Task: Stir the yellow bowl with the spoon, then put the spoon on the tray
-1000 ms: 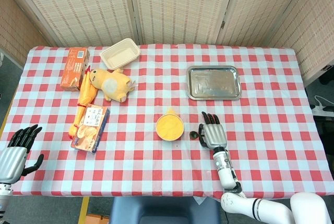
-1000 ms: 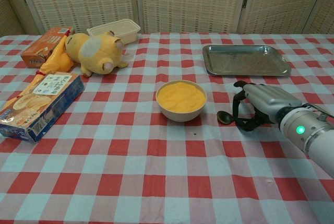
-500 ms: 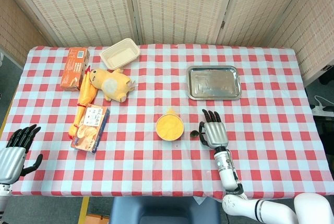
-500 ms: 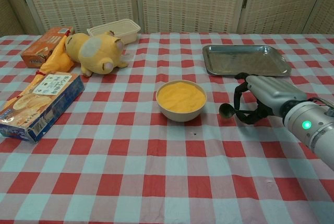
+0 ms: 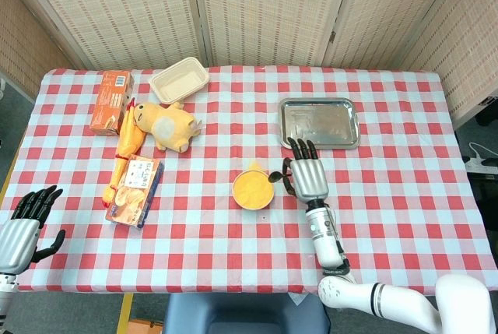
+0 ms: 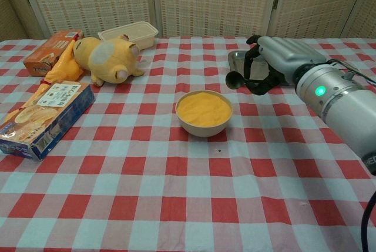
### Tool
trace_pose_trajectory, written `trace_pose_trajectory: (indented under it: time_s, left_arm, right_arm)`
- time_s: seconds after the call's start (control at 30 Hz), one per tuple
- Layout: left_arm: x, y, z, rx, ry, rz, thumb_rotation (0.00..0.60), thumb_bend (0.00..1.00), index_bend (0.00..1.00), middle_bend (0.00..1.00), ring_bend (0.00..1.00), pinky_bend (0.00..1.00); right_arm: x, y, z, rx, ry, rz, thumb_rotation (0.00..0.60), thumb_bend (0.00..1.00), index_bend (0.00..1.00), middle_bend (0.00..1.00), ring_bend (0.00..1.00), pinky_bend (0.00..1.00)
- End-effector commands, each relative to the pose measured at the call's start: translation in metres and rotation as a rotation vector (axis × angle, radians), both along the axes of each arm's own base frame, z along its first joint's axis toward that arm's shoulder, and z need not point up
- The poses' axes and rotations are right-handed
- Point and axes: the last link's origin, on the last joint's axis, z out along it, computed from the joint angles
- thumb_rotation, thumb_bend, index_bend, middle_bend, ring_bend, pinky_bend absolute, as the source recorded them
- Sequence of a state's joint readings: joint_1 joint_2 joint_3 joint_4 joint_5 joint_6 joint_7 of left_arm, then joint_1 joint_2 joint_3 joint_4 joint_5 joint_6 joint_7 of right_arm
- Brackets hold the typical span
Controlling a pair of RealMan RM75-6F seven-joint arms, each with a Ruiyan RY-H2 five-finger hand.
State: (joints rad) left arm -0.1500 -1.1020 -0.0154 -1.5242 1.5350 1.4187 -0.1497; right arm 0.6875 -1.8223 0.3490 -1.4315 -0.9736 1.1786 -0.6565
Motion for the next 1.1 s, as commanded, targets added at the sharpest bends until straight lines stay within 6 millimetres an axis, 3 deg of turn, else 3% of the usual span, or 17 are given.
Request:
trace_pose_trajectory:
  time_s: [0.03, 0.4, 0.6, 0.87, 1.1]
  left_arm:
    - [0.0, 0.0, 0.0, -0.004, 0.0, -0.001, 0.6, 0.44, 0.0, 0.0, 0.0, 0.04]
    - [-0.001, -0.002, 0.005, -0.006, -0.023, -0.007, 0.6, 0.44, 0.0, 0.0, 0.0, 0.04]
    - [-0.001, -0.002, 0.006, -0.007, -0.03, -0.005, 0.6, 0.44, 0.0, 0.0, 0.0, 0.05]
    - [-0.001, -0.002, 0.006, -0.007, -0.032, -0.006, 0.6, 0.44, 0.0, 0.0, 0.0, 0.05]
    - [-0.001, -0.003, 0.007, 0.003, -0.033, -0.006, 0.6, 0.44, 0.0, 0.0, 0.0, 0.05]
  right_arm:
    - [0.021, -0.006, -0.01, 0.014, 0.003, 0.02, 0.6, 0.35, 0.63, 0.06, 0.0, 0.0]
    - [0.039, -0.006, -0.046, 0.034, 0.118, 0.064, 0.6, 0.35, 0.59, 0.06, 0.0, 0.0]
    - [0.042, -0.004, -0.054, 0.057, 0.139, 0.07, 0.6, 0.35, 0.52, 0.05, 0.0, 0.0]
    - [0.043, 0.0, -0.054, 0.092, 0.148, 0.077, 0.6, 0.35, 0.41, 0.05, 0.0, 0.0]
    - [0.039, 0.0, -0.035, 0.044, 0.082, 0.083, 0.6, 0.35, 0.43, 0.05, 0.0, 0.0]
